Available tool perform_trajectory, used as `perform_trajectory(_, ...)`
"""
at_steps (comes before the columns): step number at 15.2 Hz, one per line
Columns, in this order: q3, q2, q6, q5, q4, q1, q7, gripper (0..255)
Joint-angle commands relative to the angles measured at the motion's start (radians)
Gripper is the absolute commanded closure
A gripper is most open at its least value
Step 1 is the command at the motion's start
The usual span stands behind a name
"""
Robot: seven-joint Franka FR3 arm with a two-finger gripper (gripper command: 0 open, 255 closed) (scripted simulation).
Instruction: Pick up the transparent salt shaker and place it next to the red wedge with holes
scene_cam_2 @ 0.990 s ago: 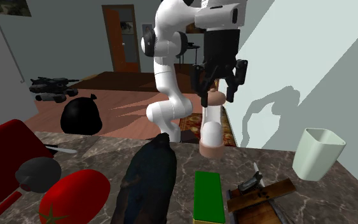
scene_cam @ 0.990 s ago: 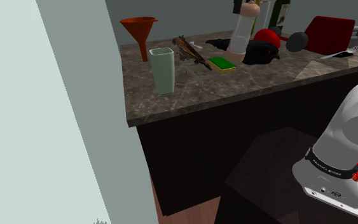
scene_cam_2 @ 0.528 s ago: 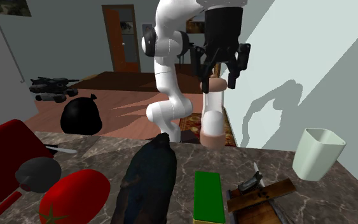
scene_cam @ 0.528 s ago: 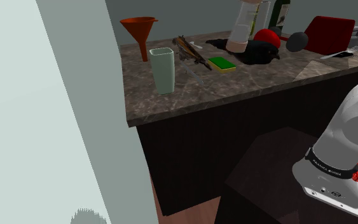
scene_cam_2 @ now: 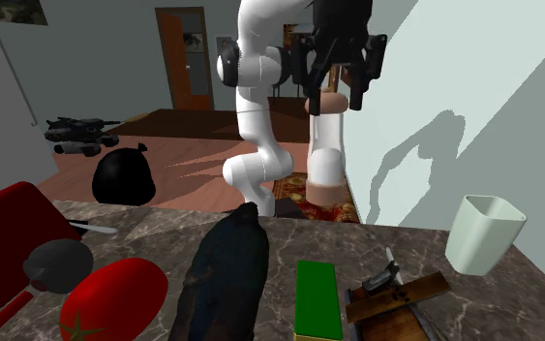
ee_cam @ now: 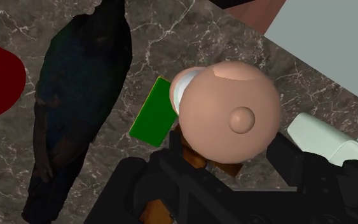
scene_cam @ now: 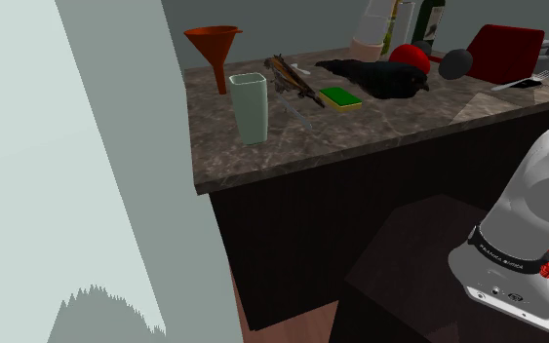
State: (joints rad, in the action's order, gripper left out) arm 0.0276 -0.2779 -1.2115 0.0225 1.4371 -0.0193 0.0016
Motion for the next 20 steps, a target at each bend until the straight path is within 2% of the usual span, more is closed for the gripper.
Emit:
perform_trajectory(1, -0.001, 0.023, 0.036, 0.001, -0.058, 0.001, 0.003, 255)
perform_trajectory(7, 0.001, 0.11, 0.147, 0.005, -0.257, 0.001, 0.004, 255)
perform_trajectory(12, 0.005, 0.209, 0.257, 0.01, -0.466, 0.0, 0.005, 255)
perform_trajectory(13, 0.004, 0.189, 0.233, 0.009, -0.423, 0.0, 0.004, 255)
perform_trajectory(14, 0.004, 0.189, 0.233, 0.009, -0.423, 0.0, 0.004, 0)
perform_trajectory(16, -0.005, 0.05, 0.119, -0.009, -0.179, 0.005, 0.004, 0)
perform_trajectory(20, -0.02, -0.152, -0.044, -0.033, 0.166, 0.007, 0.004, 0)
